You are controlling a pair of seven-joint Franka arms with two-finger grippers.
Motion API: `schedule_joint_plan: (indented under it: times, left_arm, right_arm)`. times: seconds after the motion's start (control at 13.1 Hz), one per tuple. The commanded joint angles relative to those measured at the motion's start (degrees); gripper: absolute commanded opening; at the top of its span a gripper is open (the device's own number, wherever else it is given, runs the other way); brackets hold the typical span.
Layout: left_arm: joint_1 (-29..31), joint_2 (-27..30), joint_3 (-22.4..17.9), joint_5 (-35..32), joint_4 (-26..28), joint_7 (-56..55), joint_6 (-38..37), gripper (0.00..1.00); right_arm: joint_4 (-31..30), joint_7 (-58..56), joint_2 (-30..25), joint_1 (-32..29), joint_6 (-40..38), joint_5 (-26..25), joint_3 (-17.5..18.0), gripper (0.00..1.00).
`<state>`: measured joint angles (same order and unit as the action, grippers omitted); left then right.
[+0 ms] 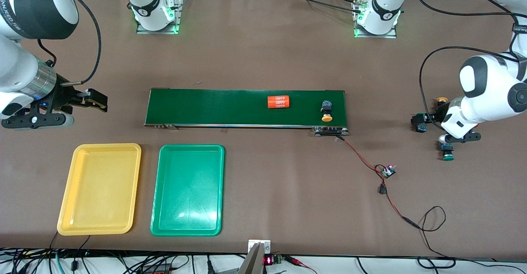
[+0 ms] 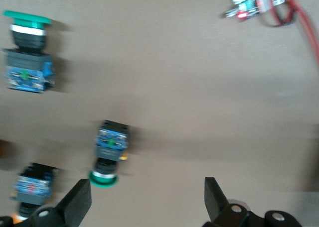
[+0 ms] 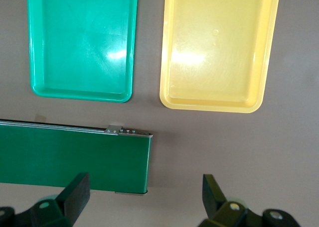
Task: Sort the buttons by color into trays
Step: 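Grasp the dark-capped button with the left gripper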
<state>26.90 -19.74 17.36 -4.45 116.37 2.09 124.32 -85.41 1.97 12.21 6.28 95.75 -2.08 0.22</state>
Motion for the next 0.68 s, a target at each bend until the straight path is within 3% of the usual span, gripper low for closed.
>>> schedule_joint_plan:
  times: [0.0, 0.3, 0.61]
  left_arm:
    - [1.1, -4.9, 0.9, -7.0, -3.2, 2.4, 2.1, 1.0]
    - [2.5, -10.6, 0.6, -10.9, -3.1, 5.4, 8.6, 1.0]
    - [4.3, -12.7, 0.7, -12.1, -3.1, 5.6, 9.9, 1.0]
  right_arm:
    - [0.2, 0.3, -0.5, -0.3, 0.0, -0.1, 0.3, 1.0]
    - [0.2, 0.3, -0.5, -0.3, 0.0, -0.1, 0.3, 1.0]
    - [0.2, 0.3, -0.5, -0.3, 0.0, -0.1, 0.4, 1.0]
